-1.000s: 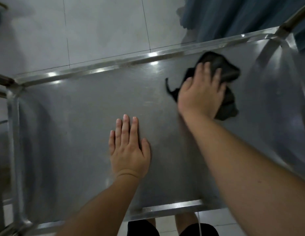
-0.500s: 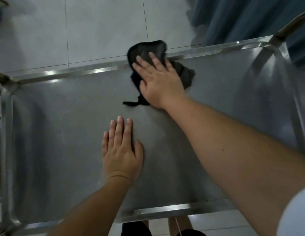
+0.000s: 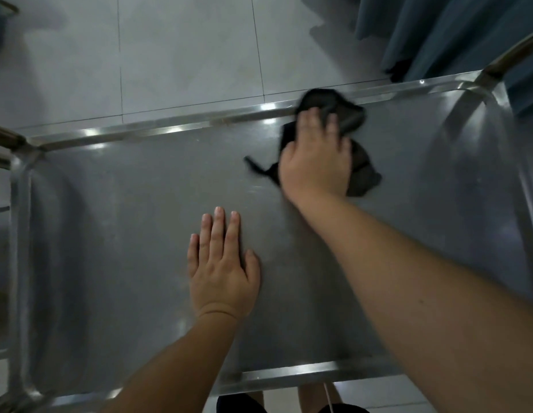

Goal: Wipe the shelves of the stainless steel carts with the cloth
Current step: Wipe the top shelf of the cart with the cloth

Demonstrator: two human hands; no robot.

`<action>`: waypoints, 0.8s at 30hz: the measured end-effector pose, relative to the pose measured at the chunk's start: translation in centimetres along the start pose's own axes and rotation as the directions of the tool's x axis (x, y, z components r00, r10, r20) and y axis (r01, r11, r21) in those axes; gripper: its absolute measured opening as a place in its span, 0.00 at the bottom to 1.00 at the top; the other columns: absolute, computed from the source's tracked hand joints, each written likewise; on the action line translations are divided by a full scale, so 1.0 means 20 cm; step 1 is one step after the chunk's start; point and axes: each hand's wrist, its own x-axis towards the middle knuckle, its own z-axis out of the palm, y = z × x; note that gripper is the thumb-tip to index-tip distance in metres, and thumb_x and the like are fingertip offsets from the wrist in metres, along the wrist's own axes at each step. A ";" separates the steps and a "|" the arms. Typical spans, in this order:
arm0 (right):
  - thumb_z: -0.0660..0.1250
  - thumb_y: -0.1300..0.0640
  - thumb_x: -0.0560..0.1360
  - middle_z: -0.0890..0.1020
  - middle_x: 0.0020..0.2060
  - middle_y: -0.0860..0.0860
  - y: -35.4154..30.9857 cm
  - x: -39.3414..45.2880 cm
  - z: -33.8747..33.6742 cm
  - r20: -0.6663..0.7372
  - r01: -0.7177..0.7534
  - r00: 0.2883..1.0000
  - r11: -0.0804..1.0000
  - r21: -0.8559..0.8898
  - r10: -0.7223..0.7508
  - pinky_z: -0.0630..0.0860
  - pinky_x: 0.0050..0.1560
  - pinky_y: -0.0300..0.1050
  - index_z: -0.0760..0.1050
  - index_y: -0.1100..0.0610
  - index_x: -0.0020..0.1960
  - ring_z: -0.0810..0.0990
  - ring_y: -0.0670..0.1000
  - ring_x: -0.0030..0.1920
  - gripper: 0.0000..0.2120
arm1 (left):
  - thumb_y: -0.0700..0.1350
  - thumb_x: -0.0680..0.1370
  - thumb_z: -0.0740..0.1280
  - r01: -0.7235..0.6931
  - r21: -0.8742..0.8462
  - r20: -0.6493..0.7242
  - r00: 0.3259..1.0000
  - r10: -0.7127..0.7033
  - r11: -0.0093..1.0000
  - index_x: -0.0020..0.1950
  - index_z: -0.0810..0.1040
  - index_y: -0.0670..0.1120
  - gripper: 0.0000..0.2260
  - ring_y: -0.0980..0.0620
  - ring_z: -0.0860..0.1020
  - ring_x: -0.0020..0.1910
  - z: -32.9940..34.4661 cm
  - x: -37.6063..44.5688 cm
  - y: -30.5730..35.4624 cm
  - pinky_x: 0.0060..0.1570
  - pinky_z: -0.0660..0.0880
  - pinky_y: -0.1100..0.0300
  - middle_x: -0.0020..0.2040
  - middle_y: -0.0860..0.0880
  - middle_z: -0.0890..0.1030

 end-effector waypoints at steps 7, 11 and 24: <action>0.51 0.45 0.86 0.56 0.84 0.39 -0.36 0.06 0.07 0.340 0.766 0.610 0.642 -0.021 -0.716 0.46 0.83 0.55 0.55 0.42 0.85 0.49 0.48 0.85 0.27 | 0.55 0.81 0.56 0.000 0.006 0.023 1.000 0.000 1.000 0.85 0.62 0.49 0.32 0.48 0.54 0.86 -0.01 0.00 0.00 0.83 0.52 0.44 0.86 0.48 0.58; 0.52 0.43 0.86 0.56 0.84 0.39 -0.21 0.17 0.02 0.292 0.751 0.647 0.655 -0.084 -0.704 0.46 0.83 0.55 0.54 0.42 0.85 0.49 0.47 0.84 0.28 | 0.55 0.80 0.57 -0.002 -0.003 -0.003 1.000 0.002 1.000 0.84 0.65 0.49 0.32 0.47 0.56 0.85 -0.01 0.00 0.00 0.83 0.52 0.45 0.86 0.48 0.60; 0.49 0.42 0.80 0.58 0.84 0.46 1.08 0.45 -0.43 0.030 0.098 0.995 0.989 -0.107 -0.096 0.53 0.82 0.58 0.55 0.49 0.85 0.54 0.54 0.84 0.34 | 0.56 0.81 0.56 0.004 -0.015 0.043 0.999 -0.003 1.000 0.86 0.60 0.53 0.32 0.52 0.49 0.86 -0.01 0.00 -0.02 0.84 0.47 0.48 0.87 0.51 0.56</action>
